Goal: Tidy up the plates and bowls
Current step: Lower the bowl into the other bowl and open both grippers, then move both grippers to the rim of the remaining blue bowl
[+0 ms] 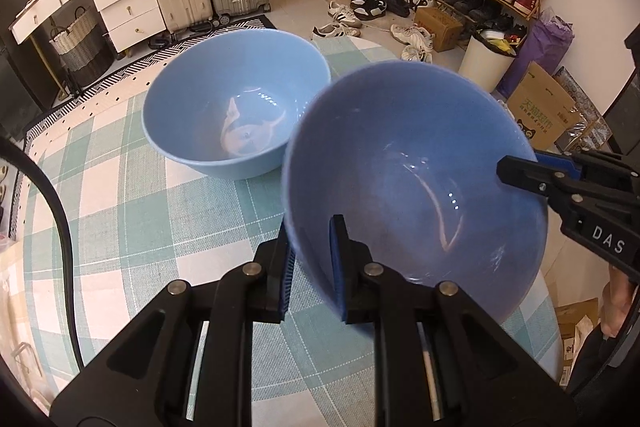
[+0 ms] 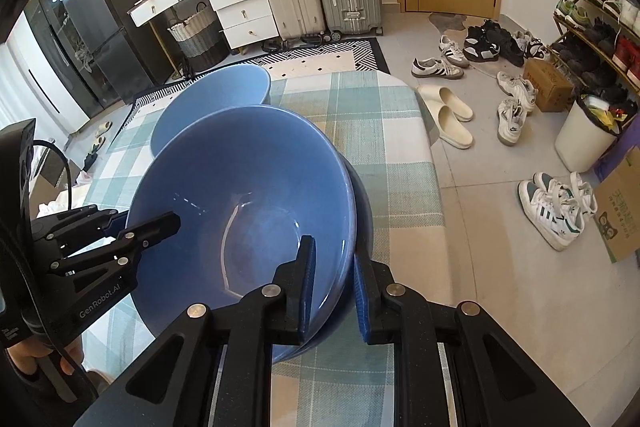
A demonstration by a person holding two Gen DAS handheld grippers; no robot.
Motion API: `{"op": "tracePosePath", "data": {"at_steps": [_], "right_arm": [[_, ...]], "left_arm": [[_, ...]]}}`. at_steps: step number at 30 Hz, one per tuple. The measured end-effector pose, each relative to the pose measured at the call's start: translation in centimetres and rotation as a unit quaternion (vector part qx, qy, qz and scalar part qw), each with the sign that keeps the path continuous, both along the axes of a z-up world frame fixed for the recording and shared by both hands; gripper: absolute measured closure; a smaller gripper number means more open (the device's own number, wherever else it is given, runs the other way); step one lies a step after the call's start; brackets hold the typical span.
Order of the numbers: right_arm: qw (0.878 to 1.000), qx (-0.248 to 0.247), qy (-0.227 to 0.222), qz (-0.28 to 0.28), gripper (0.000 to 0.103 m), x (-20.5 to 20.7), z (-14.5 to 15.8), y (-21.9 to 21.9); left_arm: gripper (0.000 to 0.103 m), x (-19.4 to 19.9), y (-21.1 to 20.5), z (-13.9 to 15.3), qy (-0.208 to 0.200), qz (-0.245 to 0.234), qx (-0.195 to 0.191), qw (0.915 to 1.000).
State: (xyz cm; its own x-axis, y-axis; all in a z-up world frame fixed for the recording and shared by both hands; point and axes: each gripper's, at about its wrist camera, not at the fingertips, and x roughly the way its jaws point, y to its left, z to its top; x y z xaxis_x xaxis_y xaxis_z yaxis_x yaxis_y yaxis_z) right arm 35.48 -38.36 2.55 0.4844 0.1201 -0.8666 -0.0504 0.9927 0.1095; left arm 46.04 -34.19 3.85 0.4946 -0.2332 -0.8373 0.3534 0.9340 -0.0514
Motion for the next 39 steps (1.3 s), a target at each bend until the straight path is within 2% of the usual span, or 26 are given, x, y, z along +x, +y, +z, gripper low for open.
{"op": "tracePosePath", "data": {"at_steps": [4, 6, 9, 10, 13, 15, 17, 18, 23, 32, 34, 35, 36, 39], "right_arm": [[1.0, -0.008, -0.002, -0.008, 0.076, -0.2, 0.1, -0.2], [1.0, -0.011, -0.001, -0.012, 0.073, -0.2, 0.1, -0.4], [1.0, -0.006, -0.006, -0.015, 0.062, -0.3, 0.4, -0.6], [1.0, -0.006, -0.009, -0.015, 0.055, -0.4, 0.6, -0.6], [1.0, -0.003, -0.013, -0.011, 0.053, -0.8, 1.0, -0.4], [1.0, -0.002, -0.017, -0.009, 0.047, -0.8, 1.4, -0.2], [1.0, 0.003, -0.024, -0.005, 0.036, -1.0, 1.8, 0.1], [1.0, 0.007, -0.028, -0.002, 0.034, -1.0, 2.0, 0.2], [0.999, 0.017, -0.041, 0.015, 0.021, -1.3, 2.9, 1.3], [0.997, 0.032, -0.066, 0.038, 0.013, -1.4, 4.6, 3.2], [0.996, 0.031, -0.069, 0.046, 0.012, -1.4, 4.8, 3.8], [0.996, 0.03, -0.07, 0.049, 0.012, -1.3, 4.9, 4.1], [0.996, 0.03, -0.072, 0.052, 0.012, -1.3, 5.0, 4.4], [0.995, 0.027, -0.072, 0.061, 0.012, -0.9, 5.1, 5.1]], "left_arm": [[0.086, 0.4, 0.6, -0.1, -0.001, 0.01, -0.007, 0.9999], [0.071, 0.6, 0.7, 0.0, -0.002, 0.01, -0.009, 0.9999], [0.065, 0.5, 1.4, 0.3, -0.006, 0.014, -0.013, 0.9998], [0.063, 0.5, 1.5, 0.3, -0.006, 0.015, -0.012, 0.9998], [0.051, 0.2, 2.0, 0.7, -0.012, 0.017, -0.015, 0.9997], [0.039, 0.1, 2.3, 0.9, -0.015, 0.021, -0.015, 0.9996], [0.032, 0.0, 2.8, 1.2, -0.018, 0.025, -0.016, 0.9994], [0.029, -0.1, 3.1, 1.4, -0.019, 0.027, -0.017, 0.9993], [0.026, -0.4, 4.4, 2.0, -0.023, 0.037, -0.017, 0.9989], [0.019, -1.0, 6.7, 3.3, -0.03, 0.052, -0.023, 0.9979], [0.015, -1.2, 7.3, 3.5, -0.032, 0.054, -0.026, 0.9977], [0.005, -1.2, 7.6, 3.6, -0.033, 0.056, -0.027, 0.9975], [0.002, -1.2, 7.8, 3.7, -0.034, 0.058, -0.029, 0.9973], [0.002, -1.2, 8.4, 4.2, -0.036, 0.063, -0.035, 0.9968]]}}
